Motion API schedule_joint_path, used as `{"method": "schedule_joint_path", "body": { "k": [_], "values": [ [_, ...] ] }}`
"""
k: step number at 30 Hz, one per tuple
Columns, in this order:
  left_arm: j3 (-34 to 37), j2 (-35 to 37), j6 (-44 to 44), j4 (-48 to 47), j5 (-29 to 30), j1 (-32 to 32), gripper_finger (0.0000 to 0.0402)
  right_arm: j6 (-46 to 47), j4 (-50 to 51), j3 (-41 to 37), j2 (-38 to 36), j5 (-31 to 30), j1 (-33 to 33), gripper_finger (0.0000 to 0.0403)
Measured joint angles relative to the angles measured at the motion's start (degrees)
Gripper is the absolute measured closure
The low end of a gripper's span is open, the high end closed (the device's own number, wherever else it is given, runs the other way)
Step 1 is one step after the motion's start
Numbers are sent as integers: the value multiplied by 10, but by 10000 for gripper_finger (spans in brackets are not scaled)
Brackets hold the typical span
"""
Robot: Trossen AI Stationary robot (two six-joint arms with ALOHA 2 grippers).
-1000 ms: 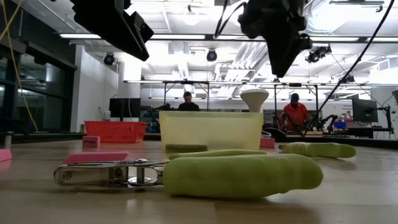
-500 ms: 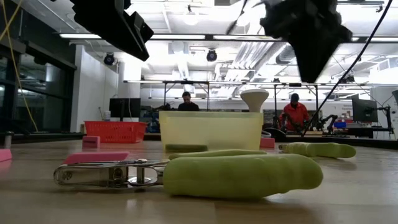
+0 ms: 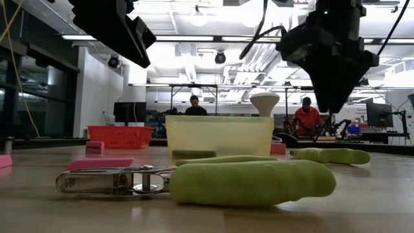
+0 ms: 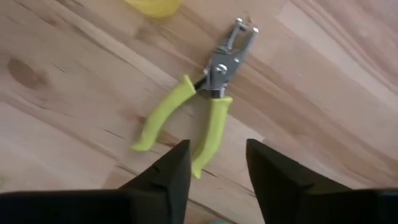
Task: Pick & Place School Supplies
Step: Put the light green pliers into the blue bin
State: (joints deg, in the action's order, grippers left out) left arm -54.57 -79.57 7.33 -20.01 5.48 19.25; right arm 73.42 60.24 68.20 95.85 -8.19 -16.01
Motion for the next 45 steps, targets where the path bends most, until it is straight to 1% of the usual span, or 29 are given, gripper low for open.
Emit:
{"method": "schedule_joint_path", "body": {
  "k": [4, 8, 13, 20, 22, 26, 31, 36, 45],
  "values": [
    [0, 0, 1, -2, 0, 0, 327, 9, -4, 0, 0, 0, 0, 231],
    [0, 0, 1, -4, 0, 0, 327, 30, -4, 0, 13, 8, -2, 220],
    [0, 0, 2, -6, 1, 0, 327, 35, -7, 0, 35, 31, -9, 221],
    [0, 0, 2, -6, 2, 0, 327, 48, -14, 0, 59, 37, -16, 221],
    [0, 0, 2, -6, 2, 0, 327, 49, -29, -10, 61, 38, -16, 222],
    [0, 0, 2, -6, 2, 0, 327, 62, -91, -50, 61, 48, -16, 221],
    [0, 0, 2, -6, 1, 0, 327, 76, -128, -95, 61, 65, -16, 224],
    [0, 0, 2, -6, 1, 0, 327, 76, -147, -104, 59, 66, -16, 225],
    [0, 0, 2, -6, 1, 0, 327, 74, -151, -105, 59, 64, -16, 225]
  ]
}}
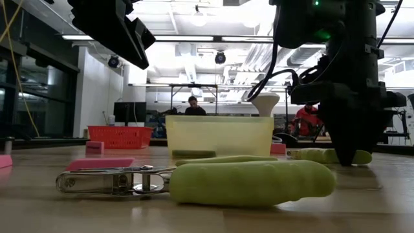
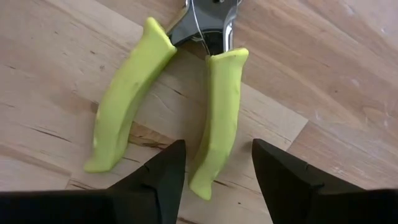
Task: Pick & Place School Supplies
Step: Put the light green pliers into the blue bin
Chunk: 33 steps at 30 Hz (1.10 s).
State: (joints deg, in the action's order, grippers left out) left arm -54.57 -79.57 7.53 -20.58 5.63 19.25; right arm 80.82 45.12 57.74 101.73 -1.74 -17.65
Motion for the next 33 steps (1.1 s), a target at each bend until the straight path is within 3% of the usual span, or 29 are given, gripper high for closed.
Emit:
{"method": "schedule_joint_path", "body": {
  "k": [11, 24, 33],
  "values": [
    [0, 0, 0, 0, 0, 0, 327, 0, -1, 0, 0, 0, 0, 231],
    [0, 0, 0, 0, 0, 0, 327, 0, -10, 0, 0, -4, 0, 321],
    [0, 0, 0, 0, 0, 0, 327, 0, -10, 0, 1, -5, 0, 355]
  ]
}}
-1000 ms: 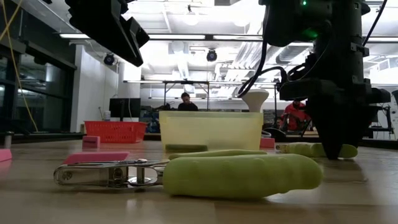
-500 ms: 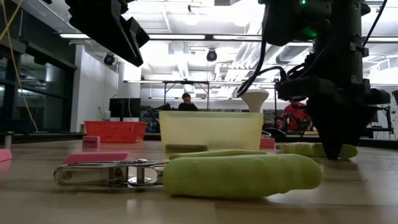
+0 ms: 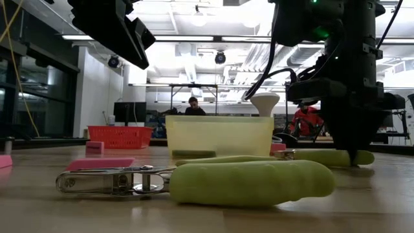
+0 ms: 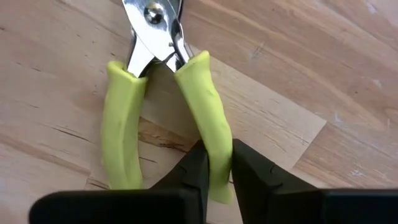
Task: Pick & Place School Supplies
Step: Put the light green pliers into the blue bin
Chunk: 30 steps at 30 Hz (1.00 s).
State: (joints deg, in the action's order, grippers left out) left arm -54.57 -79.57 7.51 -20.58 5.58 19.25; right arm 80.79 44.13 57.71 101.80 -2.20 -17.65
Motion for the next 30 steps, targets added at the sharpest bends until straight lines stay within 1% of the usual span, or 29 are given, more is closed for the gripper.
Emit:
{"method": "schedule_joint_path", "body": {
  "k": [16, 26, 30],
  "values": [
    [0, 0, 0, 0, 0, 0, 327, 3, 7, 0, 0, 0, 0, 360],
    [0, 0, 0, 0, 0, 0, 327, 6, 44, -1, -7, -7, 7, 361],
    [0, 0, 0, 0, 0, 0, 327, 7, 78, -2, -17, -19, 14, 361]
  ]
}}
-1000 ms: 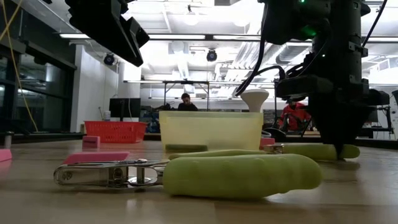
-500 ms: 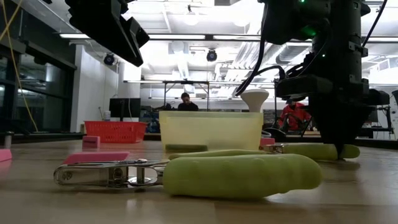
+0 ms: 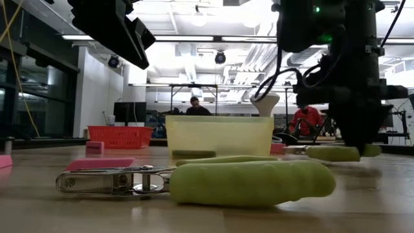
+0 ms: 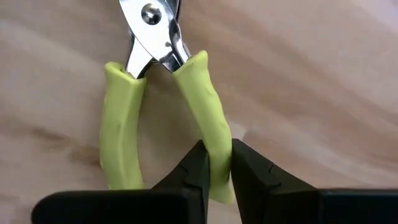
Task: Pick & Place School Supplies
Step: Put the light green pliers into the blue bin
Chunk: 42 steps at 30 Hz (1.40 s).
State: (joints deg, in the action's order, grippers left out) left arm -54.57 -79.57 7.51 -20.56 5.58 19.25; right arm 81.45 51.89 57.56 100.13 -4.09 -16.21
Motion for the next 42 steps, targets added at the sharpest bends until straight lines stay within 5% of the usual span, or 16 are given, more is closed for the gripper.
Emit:
{"method": "schedule_joint_path", "body": {
  "k": [25, 42],
  "values": [
    [0, 0, 0, 0, 0, 0, 327, -20, 80, 2, -161, -35, 17, 363],
    [0, 0, 0, 0, 0, 0, 327, -14, 92, 2, -218, 45, -26, 363]
  ]
}}
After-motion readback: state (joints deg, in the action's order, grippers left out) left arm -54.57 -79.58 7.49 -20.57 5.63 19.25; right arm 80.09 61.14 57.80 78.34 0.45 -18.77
